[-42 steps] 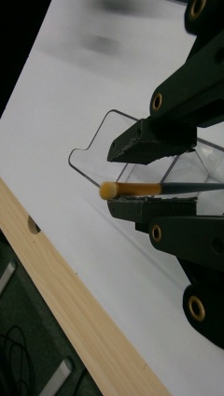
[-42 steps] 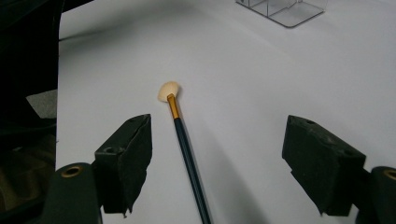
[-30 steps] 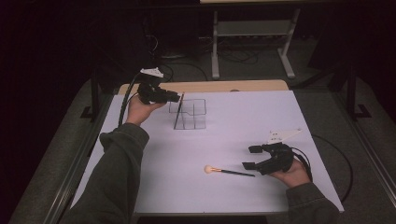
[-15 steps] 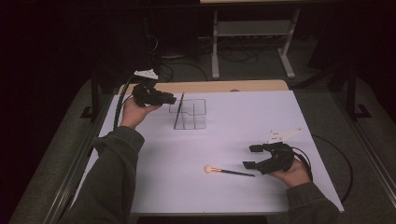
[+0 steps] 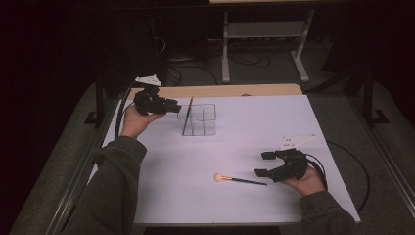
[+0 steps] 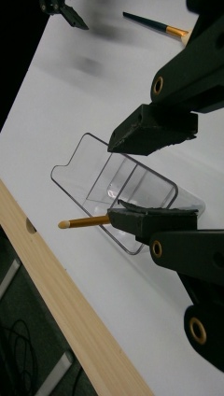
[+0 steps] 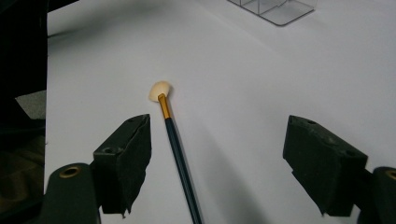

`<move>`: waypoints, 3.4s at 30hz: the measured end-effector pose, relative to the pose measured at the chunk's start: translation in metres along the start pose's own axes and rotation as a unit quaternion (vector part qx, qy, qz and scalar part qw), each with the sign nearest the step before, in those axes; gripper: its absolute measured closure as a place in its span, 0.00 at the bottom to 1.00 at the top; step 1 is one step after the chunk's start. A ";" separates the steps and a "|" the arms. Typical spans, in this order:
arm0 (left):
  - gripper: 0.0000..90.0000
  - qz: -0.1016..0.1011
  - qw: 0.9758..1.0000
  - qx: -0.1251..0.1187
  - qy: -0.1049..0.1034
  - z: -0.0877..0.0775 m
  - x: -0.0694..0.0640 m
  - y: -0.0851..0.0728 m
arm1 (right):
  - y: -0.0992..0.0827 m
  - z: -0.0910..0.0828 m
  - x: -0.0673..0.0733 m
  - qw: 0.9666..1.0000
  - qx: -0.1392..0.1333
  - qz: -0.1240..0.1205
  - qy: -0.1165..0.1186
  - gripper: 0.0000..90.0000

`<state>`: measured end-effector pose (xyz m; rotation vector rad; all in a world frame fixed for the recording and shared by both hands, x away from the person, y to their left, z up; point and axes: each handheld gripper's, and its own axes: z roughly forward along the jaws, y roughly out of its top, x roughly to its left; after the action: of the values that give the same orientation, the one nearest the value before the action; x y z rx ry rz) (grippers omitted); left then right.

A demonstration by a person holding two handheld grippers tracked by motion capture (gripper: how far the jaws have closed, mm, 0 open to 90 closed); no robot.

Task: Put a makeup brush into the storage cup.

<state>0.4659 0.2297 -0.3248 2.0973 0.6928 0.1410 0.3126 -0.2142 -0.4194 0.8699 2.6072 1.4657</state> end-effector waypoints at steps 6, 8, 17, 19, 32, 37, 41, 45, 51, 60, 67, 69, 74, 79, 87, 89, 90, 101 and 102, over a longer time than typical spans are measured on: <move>0.65 0.002 1.000 -0.003 -0.003 -0.001 -0.004 0.001 | 0.000 -0.001 0.002 1.000 0.004 -0.001 -0.005 0.25; 0.65 0.006 1.000 -0.001 -0.004 -0.002 -0.004 0.002 | -0.001 -0.001 0.003 1.000 0.004 0.000 -0.006 0.25; 0.62 0.009 1.000 -0.001 -0.004 -0.003 -0.008 -0.002 | -0.001 -0.002 0.003 1.000 0.002 0.001 -0.008 0.25; 0.60 0.004 1.000 -0.002 -0.005 -0.004 -0.010 -0.003 | -0.001 -0.002 0.003 1.000 0.003 0.001 -0.008 0.25; 0.54 0.007 1.000 0.008 -0.008 -0.015 -0.017 -0.006 | -0.002 -0.002 0.000 1.000 0.000 0.000 -0.008 0.25; 0.51 0.013 1.000 0.010 -0.010 -0.017 -0.023 -0.006 | -0.002 -0.003 0.000 1.000 0.001 -0.001 -0.008 0.25; 0.49 0.019 1.000 0.018 -0.008 -0.017 -0.029 -0.008 | -0.002 -0.004 0.001 1.000 -0.001 0.002 -0.010 0.25; 0.48 0.024 1.000 0.017 -0.011 -0.016 -0.035 -0.010 | -0.003 -0.006 0.002 1.000 -0.001 -0.002 -0.012 0.25; 0.46 0.033 0.999 0.023 -0.017 -0.016 -0.043 -0.011 | -0.003 -0.007 0.002 1.000 -0.001 0.000 -0.013 0.25; 0.43 0.038 0.999 0.025 -0.020 -0.018 -0.055 -0.018 | -0.001 -0.012 0.003 1.000 -0.004 -0.002 -0.019 0.25; 0.41 0.040 0.999 0.023 -0.024 -0.019 -0.062 -0.024 | 0.001 -0.013 0.002 1.000 -0.001 -0.002 -0.023 0.25; 0.41 0.044 0.998 0.026 -0.024 -0.020 -0.064 -0.025 | 0.002 -0.013 0.002 1.000 0.002 -0.001 -0.022 0.25; 0.40 0.042 0.998 0.020 -0.030 -0.021 -0.072 -0.031 | 0.003 -0.012 0.002 1.000 0.005 -0.002 -0.026 0.25; 0.39 0.042 0.998 0.024 -0.026 -0.023 -0.079 -0.040 | 0.004 -0.013 0.002 0.999 0.014 -0.004 -0.029 0.25; 0.37 0.060 0.998 0.032 -0.017 -0.027 -0.095 -0.044 | 0.006 -0.017 0.006 0.999 0.017 -0.009 -0.033 0.25; 0.37 0.059 0.998 0.032 -0.016 -0.028 -0.099 -0.046 | 0.007 -0.018 0.007 0.999 0.018 -0.010 -0.036 0.25; 0.36 0.059 0.998 0.034 -0.015 -0.028 -0.100 -0.048 | 0.007 -0.018 0.007 0.999 0.018 -0.010 -0.037 0.25; 0.32 0.061 0.997 0.032 -0.020 -0.029 -0.111 -0.058 | 0.016 -0.020 0.008 0.999 0.032 -0.019 -0.036 0.25; 0.32 0.061 0.997 0.033 -0.020 -0.030 -0.113 -0.058 | 0.017 -0.019 0.008 0.999 0.032 -0.019 -0.035 0.25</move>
<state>0.3365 0.2174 -0.3357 2.1994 0.5520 0.1456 0.3082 -0.2182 -0.3933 0.8567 2.6177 1.3241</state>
